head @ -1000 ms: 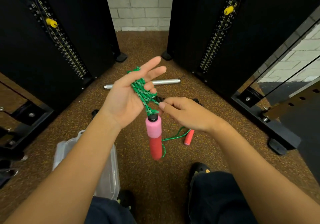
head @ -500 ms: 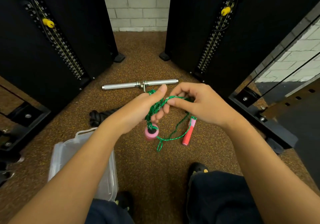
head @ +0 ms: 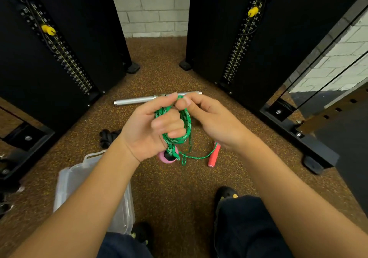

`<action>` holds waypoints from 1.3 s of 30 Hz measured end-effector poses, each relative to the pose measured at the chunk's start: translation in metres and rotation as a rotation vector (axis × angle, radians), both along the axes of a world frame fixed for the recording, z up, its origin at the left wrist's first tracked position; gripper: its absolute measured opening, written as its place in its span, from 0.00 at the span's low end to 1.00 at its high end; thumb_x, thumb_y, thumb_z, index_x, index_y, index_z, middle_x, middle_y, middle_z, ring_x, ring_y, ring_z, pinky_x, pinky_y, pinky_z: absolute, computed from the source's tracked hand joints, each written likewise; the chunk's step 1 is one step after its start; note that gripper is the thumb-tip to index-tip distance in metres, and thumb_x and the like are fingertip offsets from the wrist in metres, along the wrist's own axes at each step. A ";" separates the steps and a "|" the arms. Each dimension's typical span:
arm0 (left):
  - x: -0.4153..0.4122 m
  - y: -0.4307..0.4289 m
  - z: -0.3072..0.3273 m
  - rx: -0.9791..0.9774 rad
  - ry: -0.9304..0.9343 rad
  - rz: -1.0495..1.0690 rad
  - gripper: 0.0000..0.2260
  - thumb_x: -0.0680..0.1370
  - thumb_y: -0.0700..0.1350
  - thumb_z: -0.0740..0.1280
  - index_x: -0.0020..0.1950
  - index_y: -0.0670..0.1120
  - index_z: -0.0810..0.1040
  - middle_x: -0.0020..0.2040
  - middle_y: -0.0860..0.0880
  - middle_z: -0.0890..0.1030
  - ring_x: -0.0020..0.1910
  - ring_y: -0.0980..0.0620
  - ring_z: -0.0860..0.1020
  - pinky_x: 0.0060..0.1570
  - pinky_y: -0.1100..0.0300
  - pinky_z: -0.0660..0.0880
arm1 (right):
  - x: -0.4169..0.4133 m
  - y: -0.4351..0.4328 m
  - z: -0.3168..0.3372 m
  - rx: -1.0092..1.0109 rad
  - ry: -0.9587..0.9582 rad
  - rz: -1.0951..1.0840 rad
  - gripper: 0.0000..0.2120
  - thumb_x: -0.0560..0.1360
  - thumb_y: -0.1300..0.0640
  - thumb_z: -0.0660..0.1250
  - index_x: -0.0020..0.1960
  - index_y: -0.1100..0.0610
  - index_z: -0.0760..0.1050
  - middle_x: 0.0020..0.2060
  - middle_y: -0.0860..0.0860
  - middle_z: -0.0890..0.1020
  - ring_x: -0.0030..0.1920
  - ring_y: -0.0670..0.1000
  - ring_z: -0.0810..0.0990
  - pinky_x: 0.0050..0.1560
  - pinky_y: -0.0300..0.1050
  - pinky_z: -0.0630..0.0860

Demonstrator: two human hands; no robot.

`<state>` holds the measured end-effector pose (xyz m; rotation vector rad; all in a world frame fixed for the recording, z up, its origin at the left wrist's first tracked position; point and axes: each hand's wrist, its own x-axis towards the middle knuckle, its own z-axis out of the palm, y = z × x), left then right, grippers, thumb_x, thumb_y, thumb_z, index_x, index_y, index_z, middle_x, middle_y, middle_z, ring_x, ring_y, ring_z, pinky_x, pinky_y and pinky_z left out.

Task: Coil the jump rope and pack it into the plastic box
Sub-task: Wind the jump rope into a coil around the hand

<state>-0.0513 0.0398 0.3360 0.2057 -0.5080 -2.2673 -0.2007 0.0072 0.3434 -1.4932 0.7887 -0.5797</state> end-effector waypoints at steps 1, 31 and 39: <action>0.001 0.000 -0.001 0.046 0.039 0.019 0.15 0.81 0.42 0.53 0.50 0.33 0.75 0.32 0.41 0.82 0.31 0.48 0.79 0.40 0.57 0.74 | 0.004 0.003 0.000 0.193 -0.099 0.018 0.12 0.80 0.53 0.54 0.52 0.54 0.75 0.47 0.54 0.77 0.48 0.51 0.74 0.52 0.46 0.72; -0.005 -0.012 -0.015 -0.249 -1.308 0.694 0.14 0.80 0.40 0.58 0.65 0.46 0.74 0.69 0.63 0.62 0.54 0.71 0.74 0.63 0.65 0.68 | 0.000 0.009 -0.010 -0.610 0.436 0.092 0.06 0.77 0.52 0.62 0.43 0.52 0.72 0.30 0.41 0.70 0.30 0.40 0.69 0.32 0.32 0.64; -0.013 -0.001 -0.010 -0.386 -1.368 0.311 0.46 0.68 0.75 0.41 0.48 0.35 0.79 0.23 0.47 0.75 0.25 0.52 0.74 0.48 0.53 0.73 | -0.018 -0.008 0.005 -0.710 0.308 -0.072 0.15 0.68 0.46 0.71 0.33 0.51 0.68 0.26 0.40 0.68 0.30 0.40 0.69 0.33 0.31 0.64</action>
